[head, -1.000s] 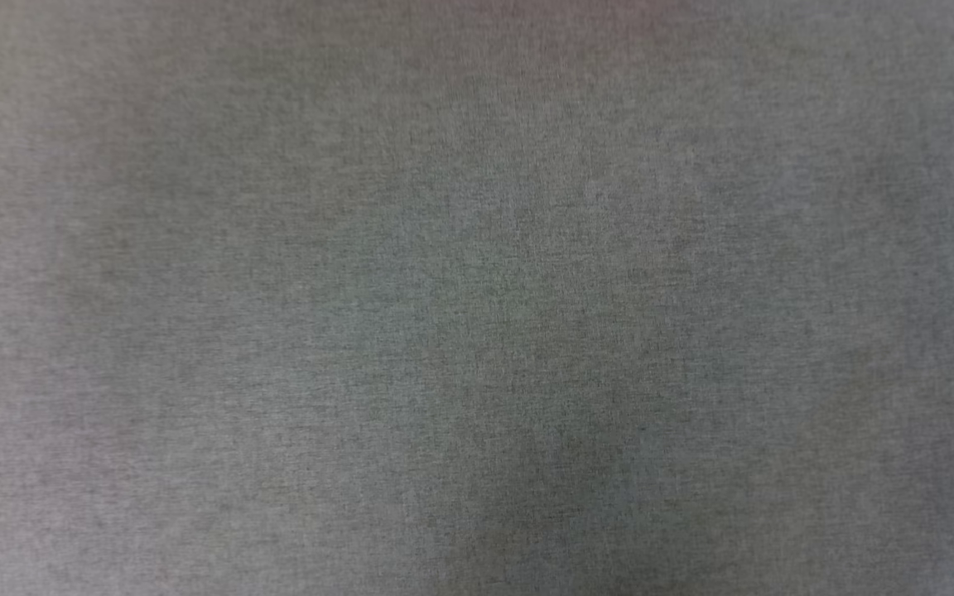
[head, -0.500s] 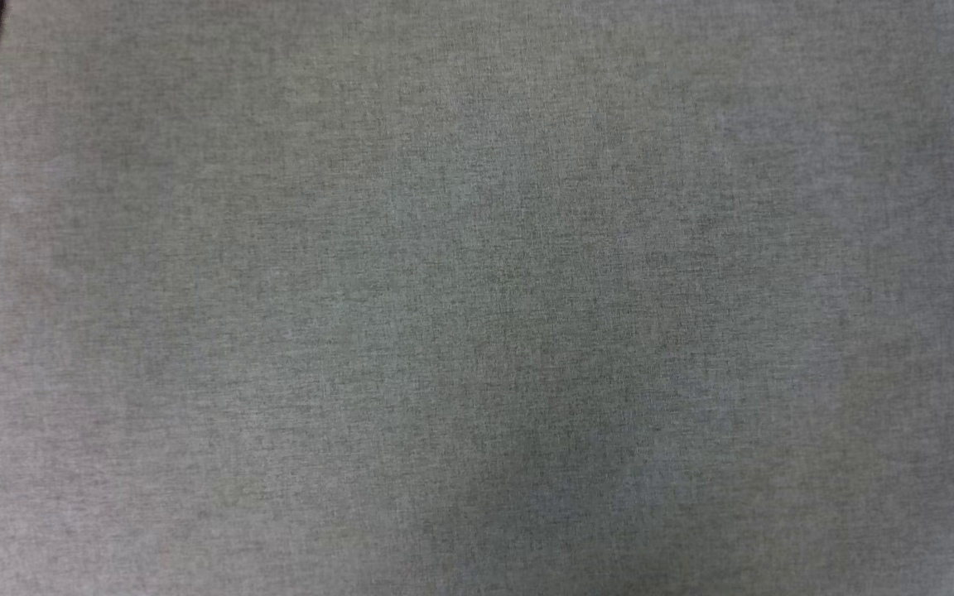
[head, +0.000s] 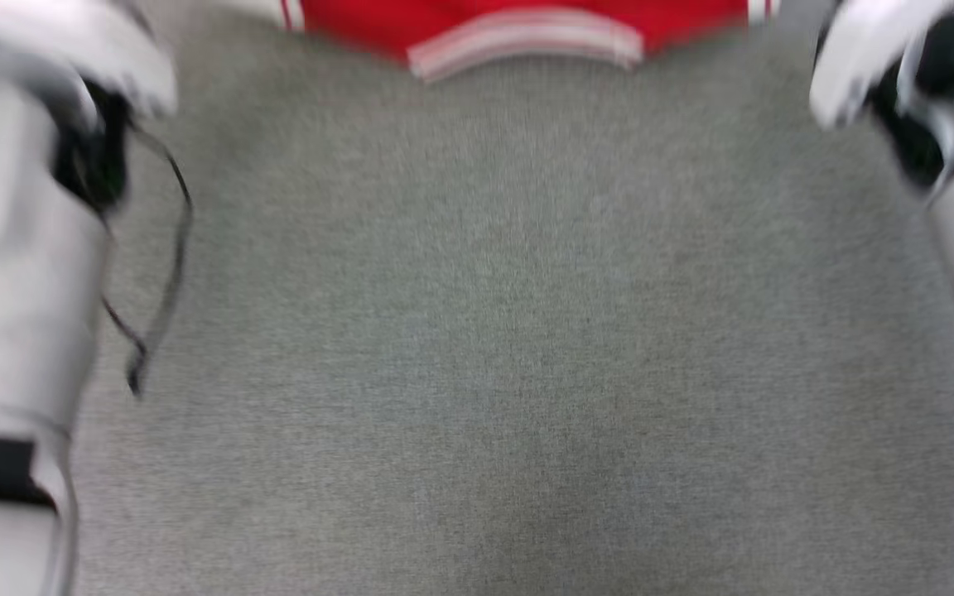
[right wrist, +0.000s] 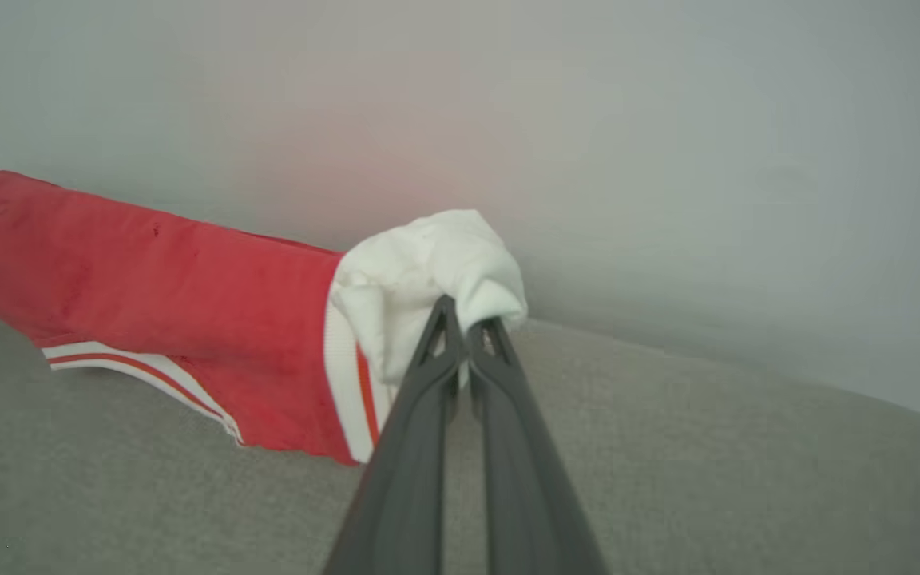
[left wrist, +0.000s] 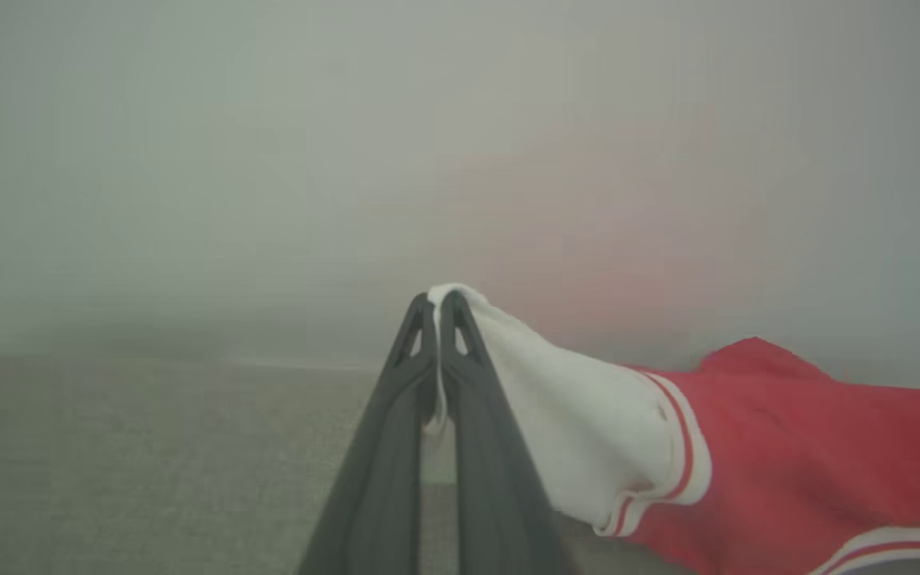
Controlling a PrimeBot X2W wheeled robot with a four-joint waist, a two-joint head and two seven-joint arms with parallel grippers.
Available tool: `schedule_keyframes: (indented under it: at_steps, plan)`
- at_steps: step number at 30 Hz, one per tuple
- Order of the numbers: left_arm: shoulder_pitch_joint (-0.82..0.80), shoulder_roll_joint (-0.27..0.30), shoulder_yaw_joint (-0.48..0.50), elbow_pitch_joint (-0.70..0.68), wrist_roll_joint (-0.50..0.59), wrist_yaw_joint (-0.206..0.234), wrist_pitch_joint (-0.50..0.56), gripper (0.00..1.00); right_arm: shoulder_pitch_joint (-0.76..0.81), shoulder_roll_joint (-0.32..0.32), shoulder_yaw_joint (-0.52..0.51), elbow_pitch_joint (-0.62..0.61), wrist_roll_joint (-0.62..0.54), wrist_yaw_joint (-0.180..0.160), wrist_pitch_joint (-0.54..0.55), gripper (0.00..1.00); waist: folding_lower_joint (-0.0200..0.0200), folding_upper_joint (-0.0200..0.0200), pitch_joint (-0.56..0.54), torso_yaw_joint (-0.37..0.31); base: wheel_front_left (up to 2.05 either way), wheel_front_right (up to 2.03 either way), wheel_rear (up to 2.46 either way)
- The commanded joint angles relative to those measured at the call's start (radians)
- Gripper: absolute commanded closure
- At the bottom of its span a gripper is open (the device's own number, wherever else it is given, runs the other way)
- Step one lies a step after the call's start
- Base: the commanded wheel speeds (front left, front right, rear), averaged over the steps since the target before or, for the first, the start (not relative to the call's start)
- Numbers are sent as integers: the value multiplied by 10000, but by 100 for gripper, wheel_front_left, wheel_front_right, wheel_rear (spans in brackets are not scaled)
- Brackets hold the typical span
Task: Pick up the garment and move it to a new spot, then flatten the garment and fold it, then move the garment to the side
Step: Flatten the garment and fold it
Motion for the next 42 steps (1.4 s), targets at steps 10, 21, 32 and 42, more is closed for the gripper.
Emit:
schedule_keyframes:
  at_steps: [10, 21, 32, 42]
  plan:
    - [4358, 250, 434, -1362, 117, 240, -197, 100, 3816, -637, 474, -1003, 1109, -8, -323, 100, -1, 0, -2586, 161, 0, 0, 0]
    - [9672, 974, 906, -5153, -197, 1885, 249, 100, 8089, -1145, -559, -3962, 871, -10, 831, 100, -1, 0, -4152, -44, 0, 0, 0]
    - [13929, 1689, 1055, -9484, -362, 4268, 1606, 100, 13384, 348, -3769, -7691, -659, -10, 3148, 100, -1, 0, -4843, 218, 0, 0, 0]
    - [14380, 1421, 739, -10576, -266, 4637, 1701, 100, 14472, 1227, -4458, -8912, -1304, -8, 4531, 0, -1, 0, -4661, 408, 0, 0, 0]
